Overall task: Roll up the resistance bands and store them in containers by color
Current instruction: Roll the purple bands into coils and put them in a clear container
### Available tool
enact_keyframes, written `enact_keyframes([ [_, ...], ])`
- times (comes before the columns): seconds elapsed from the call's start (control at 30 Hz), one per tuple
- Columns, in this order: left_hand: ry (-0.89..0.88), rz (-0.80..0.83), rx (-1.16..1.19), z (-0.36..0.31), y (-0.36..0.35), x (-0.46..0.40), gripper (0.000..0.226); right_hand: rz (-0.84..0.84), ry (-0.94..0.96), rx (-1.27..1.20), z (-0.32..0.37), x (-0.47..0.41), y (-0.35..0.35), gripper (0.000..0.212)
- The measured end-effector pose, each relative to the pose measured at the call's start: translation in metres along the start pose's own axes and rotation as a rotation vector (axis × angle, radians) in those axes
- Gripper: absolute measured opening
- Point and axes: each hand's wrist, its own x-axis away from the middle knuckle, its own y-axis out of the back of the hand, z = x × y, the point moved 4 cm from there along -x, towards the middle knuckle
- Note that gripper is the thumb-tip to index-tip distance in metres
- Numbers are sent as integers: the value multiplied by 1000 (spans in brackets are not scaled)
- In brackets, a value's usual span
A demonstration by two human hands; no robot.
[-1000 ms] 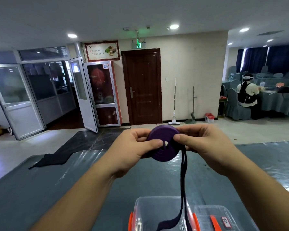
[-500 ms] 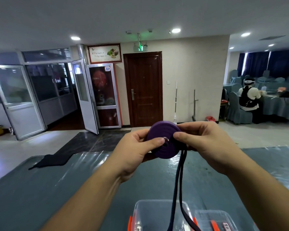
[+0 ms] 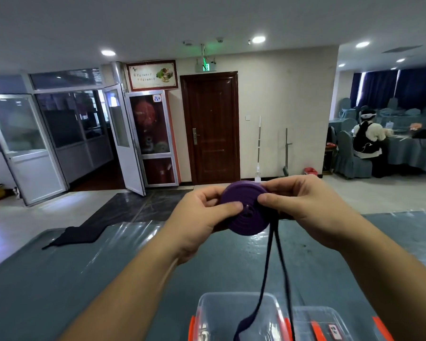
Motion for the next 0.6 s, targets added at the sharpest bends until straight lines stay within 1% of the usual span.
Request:
enact_keyframes([
  [0.07,5,89,-159,-6,2,0,32,46,-9,34,0,-1,-1,26],
  [0.1,9,110,-192,-8,4,-1,34,35,-6,24,-1,-2,-1,26],
  [0.13,8,99,-173,-9,6,-2,35,5,1,-1,-2,-3,0,27],
  [0.2,1,25,-63,-7,7,-4,34,-73,17,-52,-6,-4,3,31],
  [0.27,7,-30,47,2,5,-4,35,-108,27,-83,-9,-4,3,30],
  [0.3,14,-31,82,5,3,-4,36,-111,28,-85,-10,-4,4,29],
  [0.37,33,4,84,8,1,-3,36,-79,21,-47,-10,-4,4,28],
  [0.43,52,57,-22,5,1,-4,35,-10,5,0,-9,-4,4,27],
  [0.5,52,82,-111,-1,2,-6,32,12,-3,4,-9,-5,4,27],
  [0.53,43,68,-93,-3,4,-7,31,-1,1,-17,-10,-6,4,28],
  [0.6,24,14,19,-2,5,-8,33,-38,18,-67,-11,-8,6,31],
])
